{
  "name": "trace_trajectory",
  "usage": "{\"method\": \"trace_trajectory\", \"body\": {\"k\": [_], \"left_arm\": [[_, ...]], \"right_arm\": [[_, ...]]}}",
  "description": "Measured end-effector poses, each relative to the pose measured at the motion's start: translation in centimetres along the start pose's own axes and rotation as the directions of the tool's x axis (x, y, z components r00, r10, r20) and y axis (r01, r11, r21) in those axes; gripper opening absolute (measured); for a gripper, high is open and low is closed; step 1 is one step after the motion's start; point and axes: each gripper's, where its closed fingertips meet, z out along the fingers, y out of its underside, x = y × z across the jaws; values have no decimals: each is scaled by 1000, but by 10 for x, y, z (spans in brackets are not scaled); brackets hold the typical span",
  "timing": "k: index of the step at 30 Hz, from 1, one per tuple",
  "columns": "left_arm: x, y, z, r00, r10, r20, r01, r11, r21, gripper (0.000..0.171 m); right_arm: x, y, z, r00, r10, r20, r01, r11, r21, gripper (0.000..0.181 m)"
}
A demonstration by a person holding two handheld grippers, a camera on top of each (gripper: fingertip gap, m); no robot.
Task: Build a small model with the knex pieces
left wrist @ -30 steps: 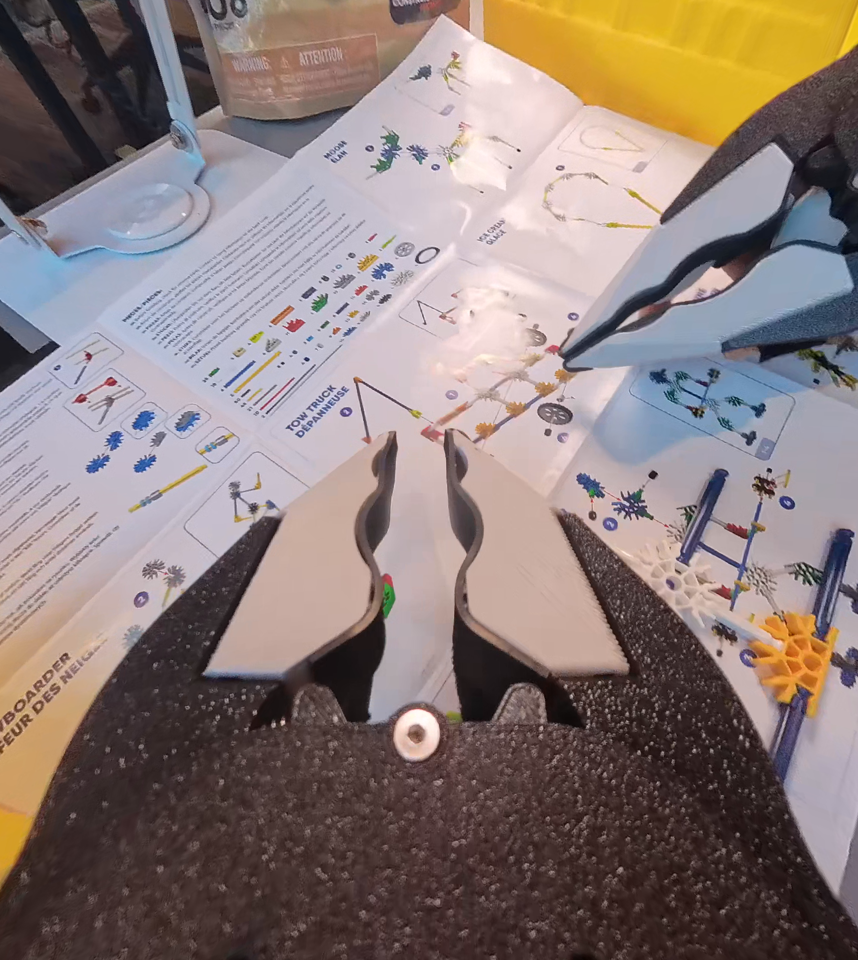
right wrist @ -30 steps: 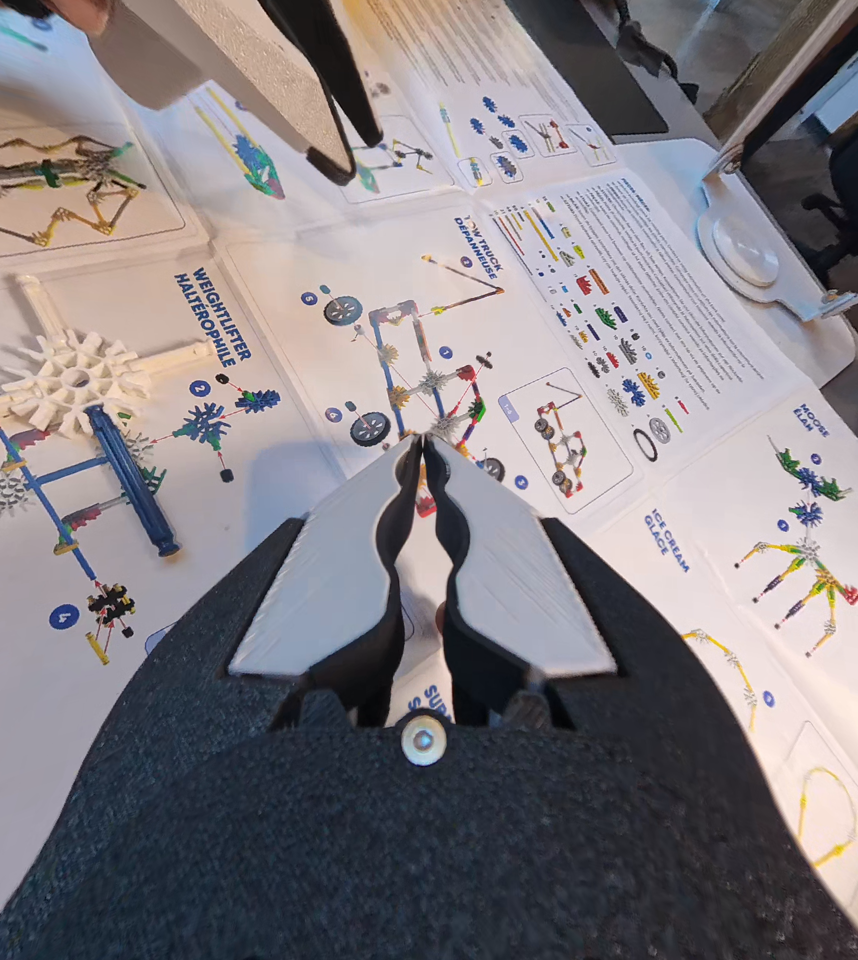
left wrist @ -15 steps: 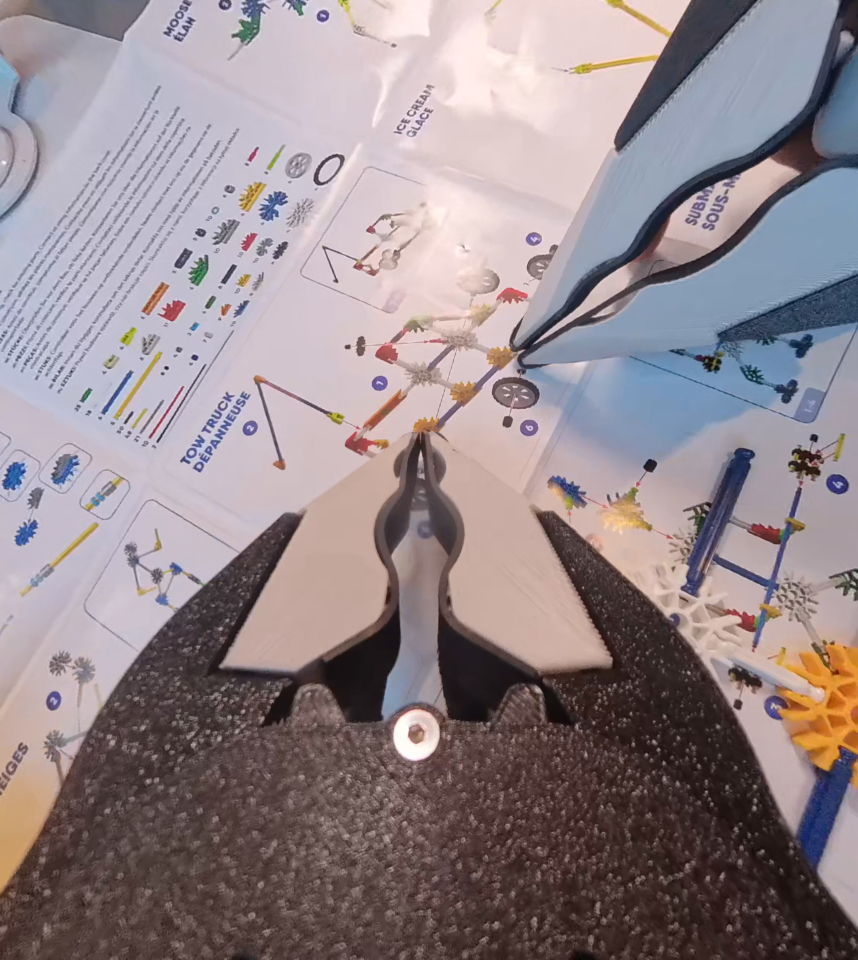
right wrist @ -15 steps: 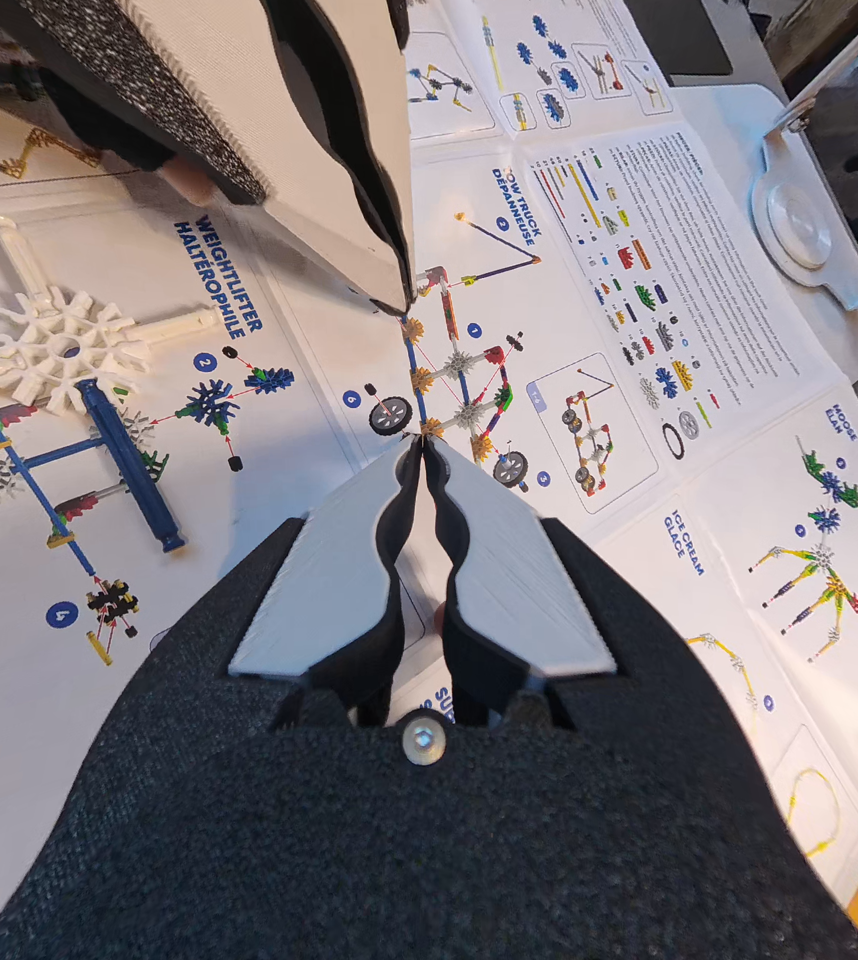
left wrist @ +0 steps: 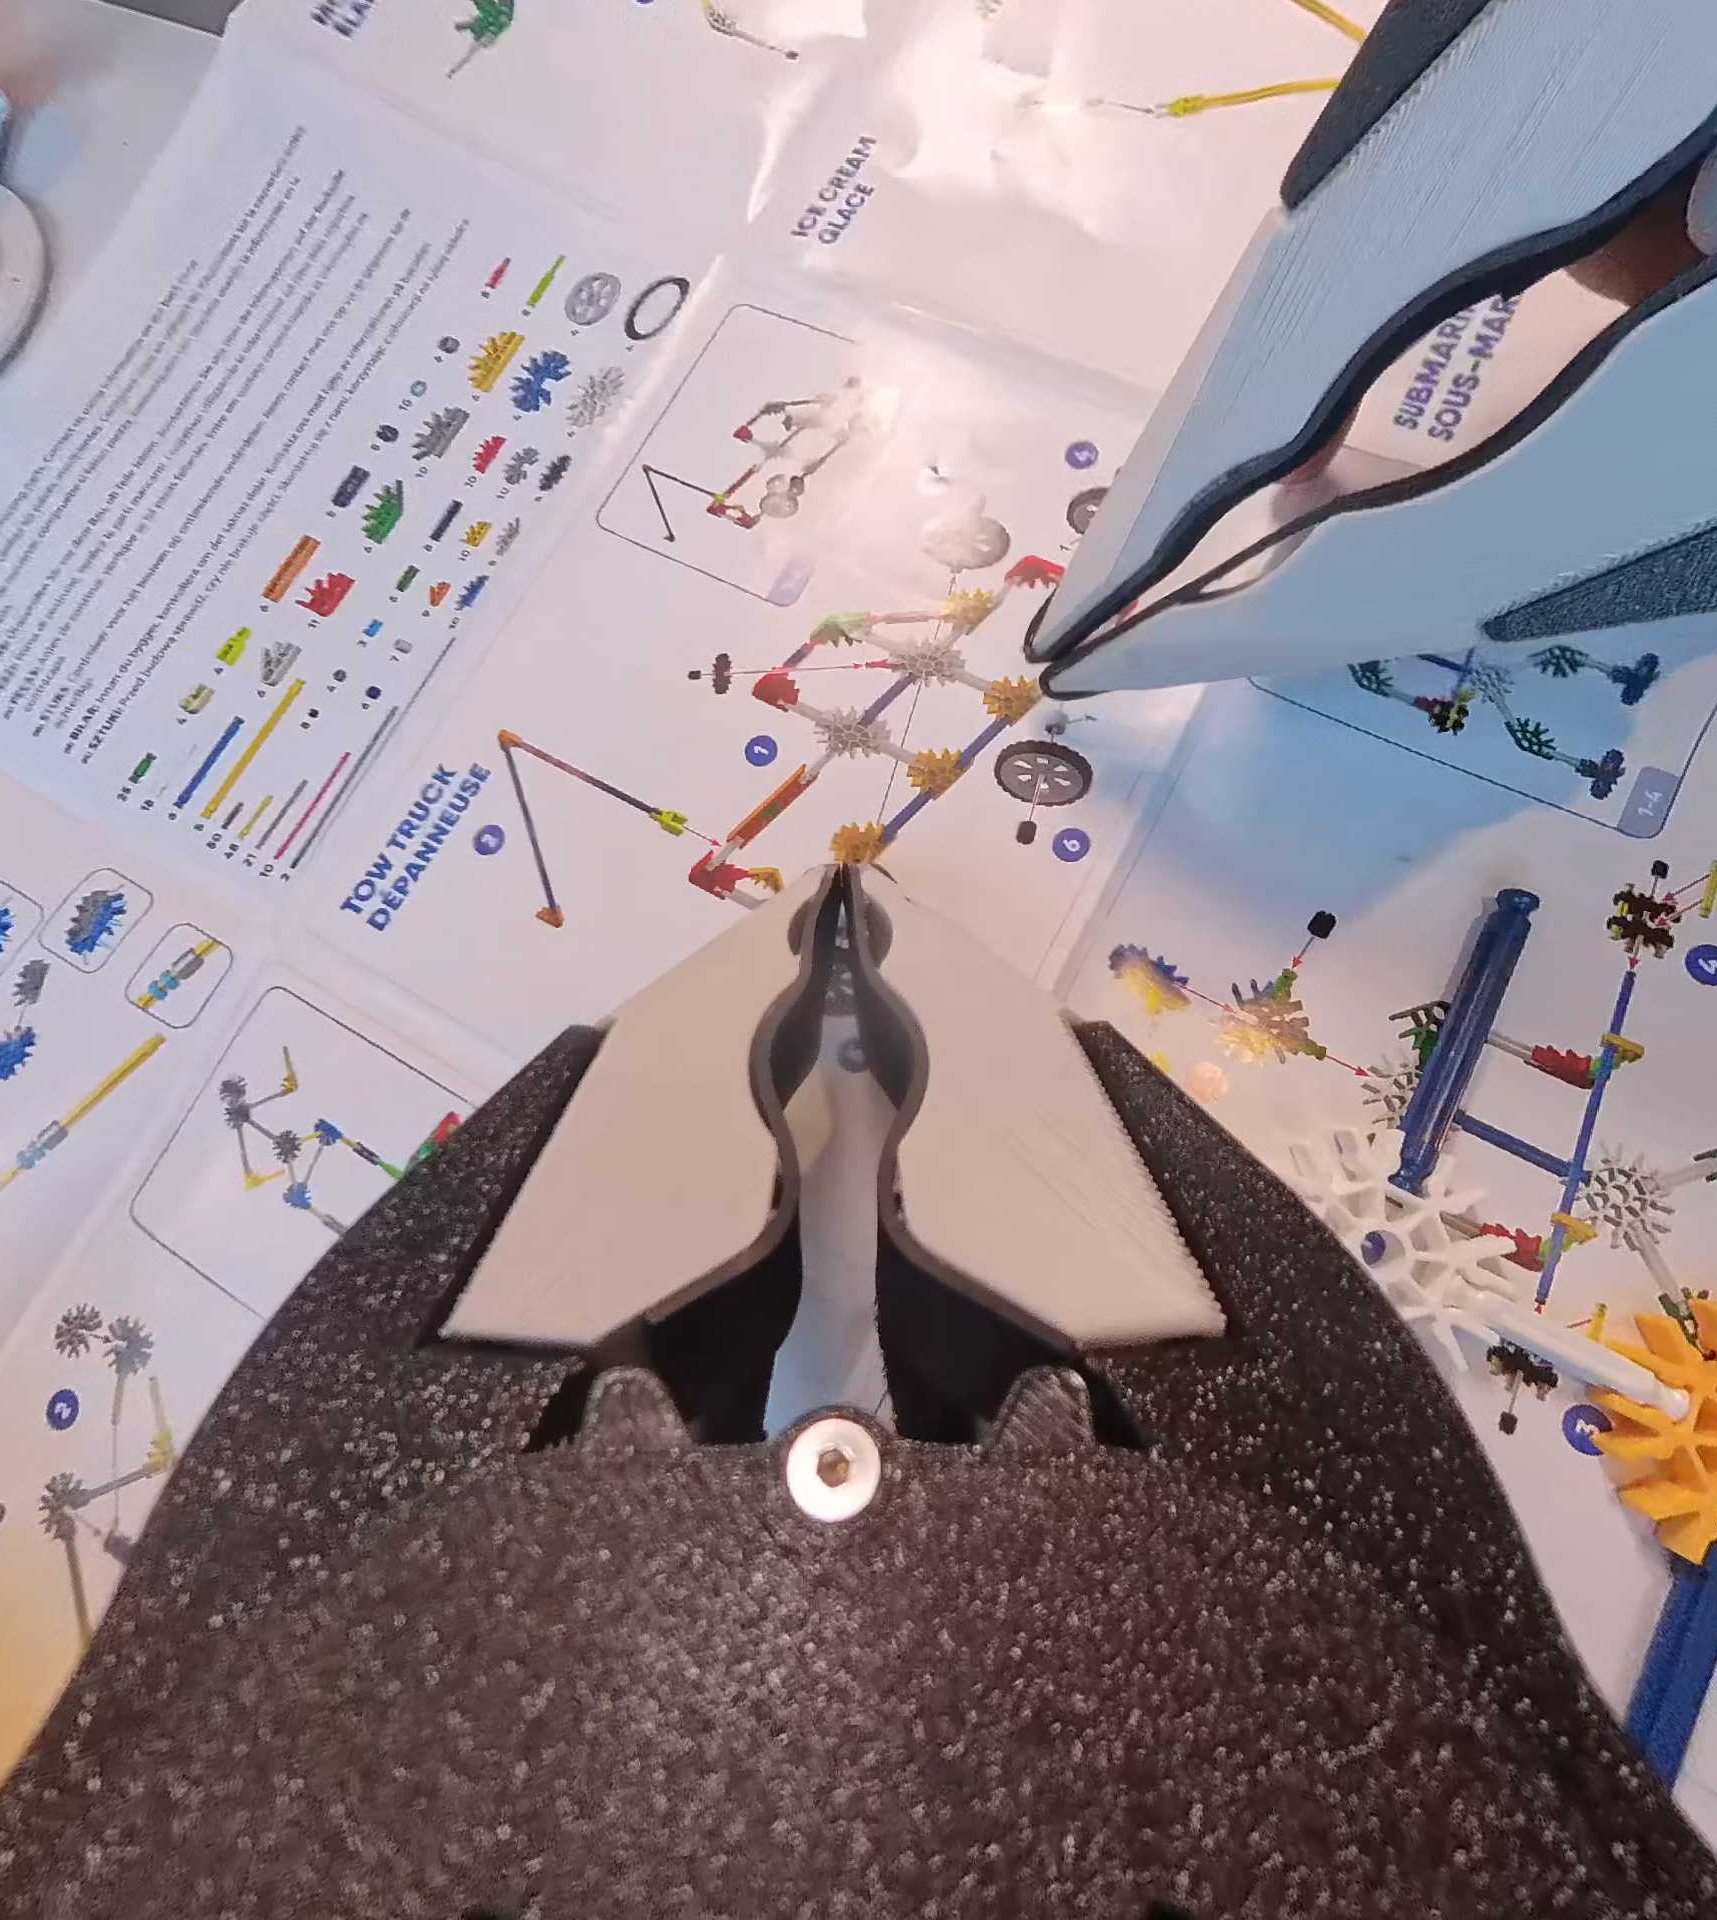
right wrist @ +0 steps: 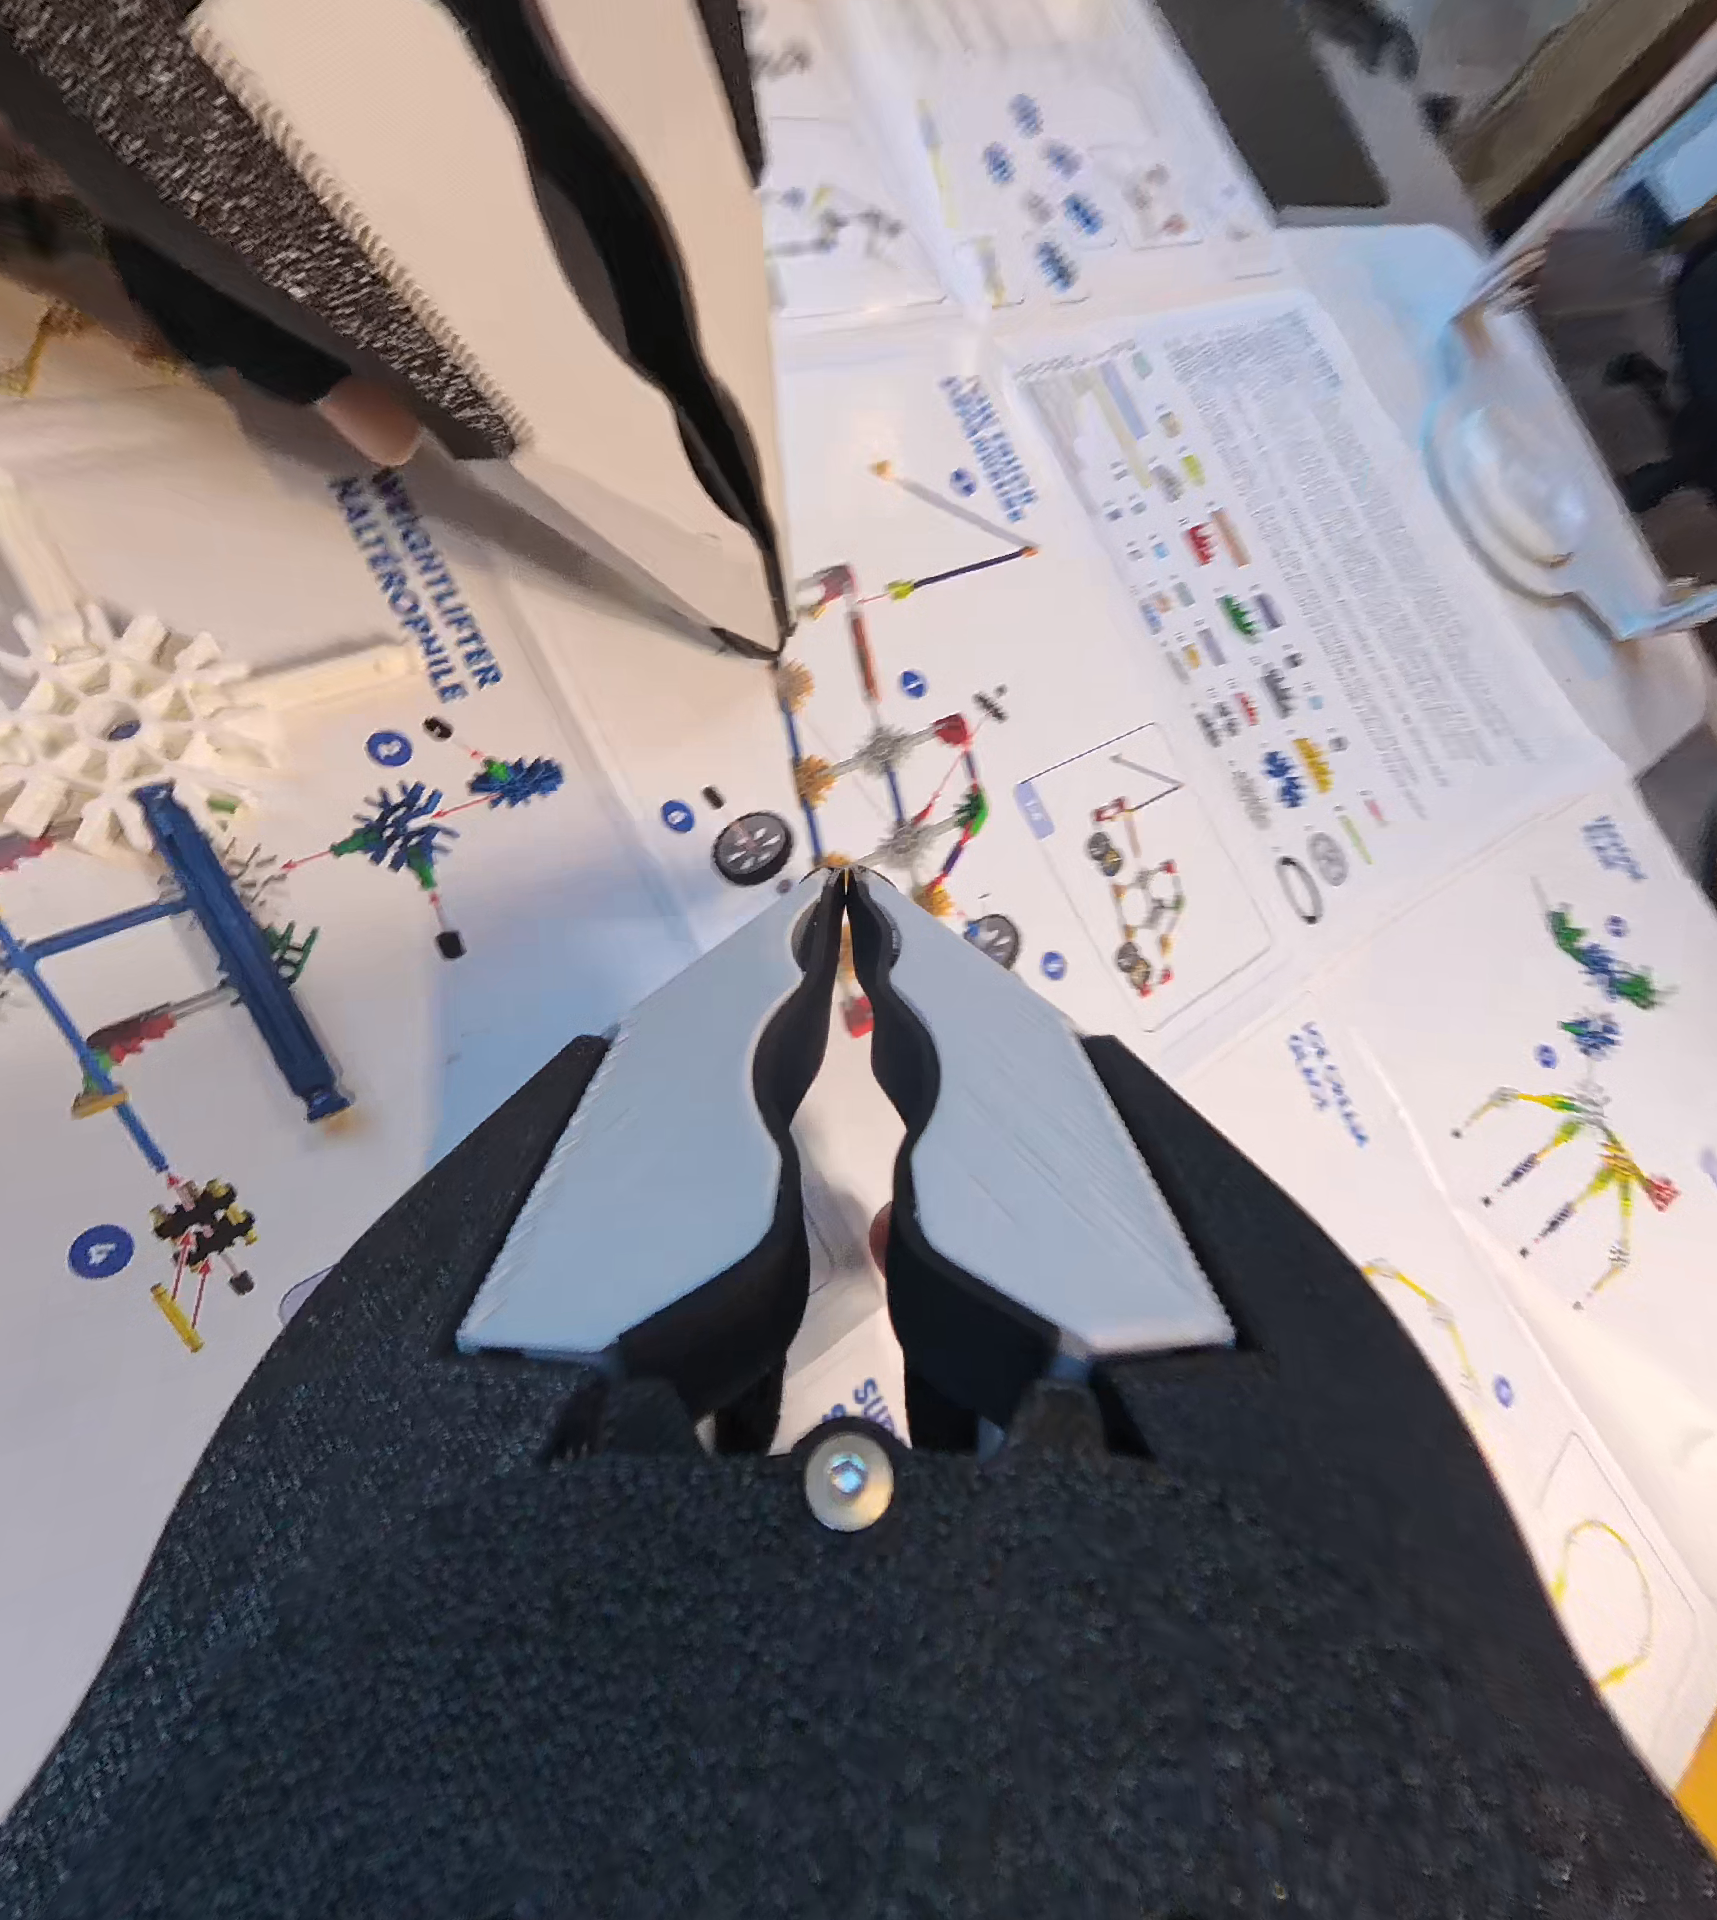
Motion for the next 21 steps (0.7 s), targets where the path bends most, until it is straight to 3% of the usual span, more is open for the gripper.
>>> {"method": "trace_trajectory", "body": {"k": [2,6,9,12,16,19,21], "left_arm": [[-6,-15,-14,1000,-25,17,24,995,99,0],[-32,-42,-70,986,-153,71,121,935,334,2],[-55,-41,-122,966,-214,146,133,893,430,10],[-80,-31,-194,927,-269,261,101,851,516,16],[-128,16,-314,781,-398,482,69,821,566,19],[-170,80,-400,609,-482,630,136,846,516,22],[-195,125,-440,522,-528,670,237,844,480,22]], "right_arm": [[15,-10,-11,997,53,-58,-48,996,70,0],[55,-32,-48,958,250,-141,-204,939,276,1],[77,-37,-77,919,351,-180,-264,887,378,9],[84,-40,-105,892,413,-180,-297,839,456,18],[69,-34,-128,882,457,-111,-342,785,517,22],[52,-25,-125,888,458,-42,-377,776,505,22],[43,-22,-120,897,443,-6,-384,783,489,22]]}}
